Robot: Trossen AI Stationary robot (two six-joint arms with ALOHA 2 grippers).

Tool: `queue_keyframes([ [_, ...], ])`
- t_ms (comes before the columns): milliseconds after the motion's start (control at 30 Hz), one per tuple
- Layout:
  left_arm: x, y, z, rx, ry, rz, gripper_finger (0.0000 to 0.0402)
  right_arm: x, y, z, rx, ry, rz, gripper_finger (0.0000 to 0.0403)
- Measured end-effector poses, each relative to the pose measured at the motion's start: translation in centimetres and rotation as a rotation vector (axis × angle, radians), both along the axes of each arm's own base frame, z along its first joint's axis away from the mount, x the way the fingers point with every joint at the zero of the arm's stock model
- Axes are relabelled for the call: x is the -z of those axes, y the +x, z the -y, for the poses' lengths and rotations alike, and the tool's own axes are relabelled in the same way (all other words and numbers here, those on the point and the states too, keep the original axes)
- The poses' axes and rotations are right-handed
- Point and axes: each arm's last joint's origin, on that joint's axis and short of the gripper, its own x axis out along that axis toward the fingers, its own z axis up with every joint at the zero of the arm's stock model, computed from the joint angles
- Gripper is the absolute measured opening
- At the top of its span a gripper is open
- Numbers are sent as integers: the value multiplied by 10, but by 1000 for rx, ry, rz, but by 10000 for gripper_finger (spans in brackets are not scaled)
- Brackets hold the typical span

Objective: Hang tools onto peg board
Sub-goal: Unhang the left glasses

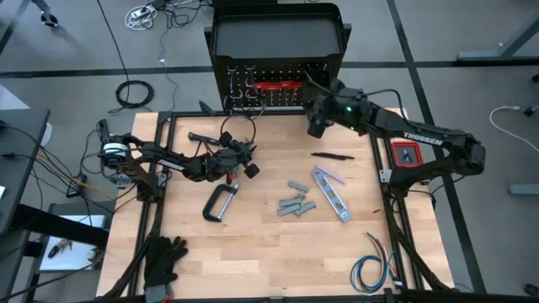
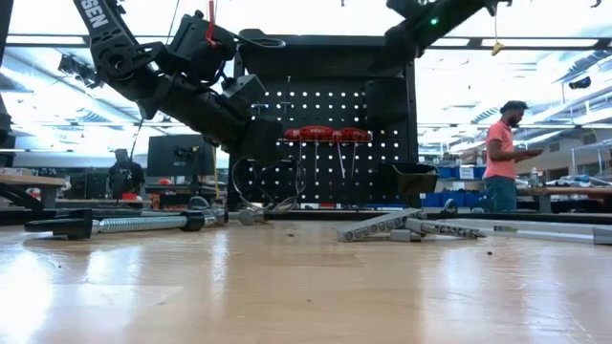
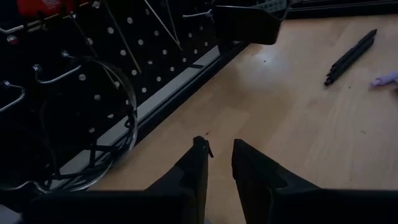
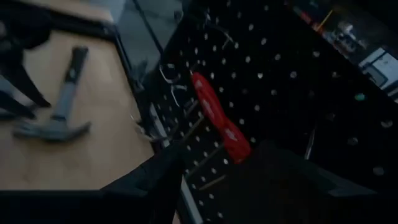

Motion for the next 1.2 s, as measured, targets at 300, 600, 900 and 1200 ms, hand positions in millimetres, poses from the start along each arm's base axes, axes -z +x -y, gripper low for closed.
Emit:
queue_keyframes([
  [300, 1, -1, 0, 0, -2, -17, 76, -37, 31, 16, 47, -21, -182, 239],
  [600, 2, -1, 0, 2, 2, -26, 76, -39, 62, 48, 164, 58, -417, 319],
  [900, 2, -1, 0, 2, 4, -28, 76, -27, 72, 60, 320, 87, -432, 388],
  [1200, 2, 0, 0, 12, 0, -28, 76, -31, 65, 64, 392, 143, -345, 380],
])
